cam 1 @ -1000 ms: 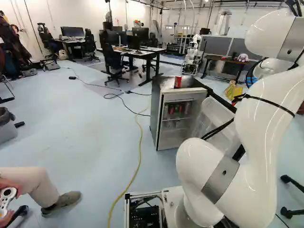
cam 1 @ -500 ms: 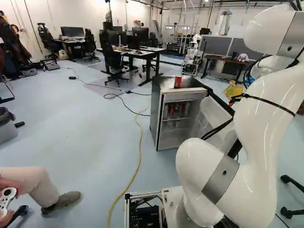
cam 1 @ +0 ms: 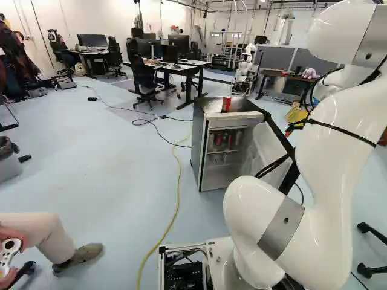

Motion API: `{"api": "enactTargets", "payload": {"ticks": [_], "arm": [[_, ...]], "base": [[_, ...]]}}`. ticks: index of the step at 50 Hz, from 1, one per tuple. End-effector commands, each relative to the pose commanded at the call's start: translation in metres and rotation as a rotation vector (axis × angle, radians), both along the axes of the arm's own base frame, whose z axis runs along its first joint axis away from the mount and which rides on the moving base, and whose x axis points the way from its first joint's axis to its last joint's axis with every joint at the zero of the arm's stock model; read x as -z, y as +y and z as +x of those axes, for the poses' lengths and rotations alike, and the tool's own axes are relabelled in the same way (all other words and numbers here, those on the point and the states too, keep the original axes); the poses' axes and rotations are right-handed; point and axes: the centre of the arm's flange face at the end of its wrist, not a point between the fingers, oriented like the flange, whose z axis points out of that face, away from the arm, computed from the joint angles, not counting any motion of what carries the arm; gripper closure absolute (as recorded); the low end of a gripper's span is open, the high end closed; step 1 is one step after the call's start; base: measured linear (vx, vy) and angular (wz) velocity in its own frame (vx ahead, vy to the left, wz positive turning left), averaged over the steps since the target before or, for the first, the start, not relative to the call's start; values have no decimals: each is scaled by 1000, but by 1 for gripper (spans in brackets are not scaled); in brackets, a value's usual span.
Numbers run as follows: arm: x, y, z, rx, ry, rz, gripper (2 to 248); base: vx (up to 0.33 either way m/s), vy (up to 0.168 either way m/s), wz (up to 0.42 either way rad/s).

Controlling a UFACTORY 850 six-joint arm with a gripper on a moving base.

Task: Grab a drink from the fridge

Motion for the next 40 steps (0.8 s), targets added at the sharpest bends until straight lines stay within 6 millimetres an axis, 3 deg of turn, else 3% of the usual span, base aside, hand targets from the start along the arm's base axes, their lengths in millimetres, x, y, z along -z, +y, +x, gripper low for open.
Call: {"api": "enactTargets", "payload": {"ticks": [40], "arm": [[0,61,4,-73,22,28,3]], "base": [[0,0,0]]}}
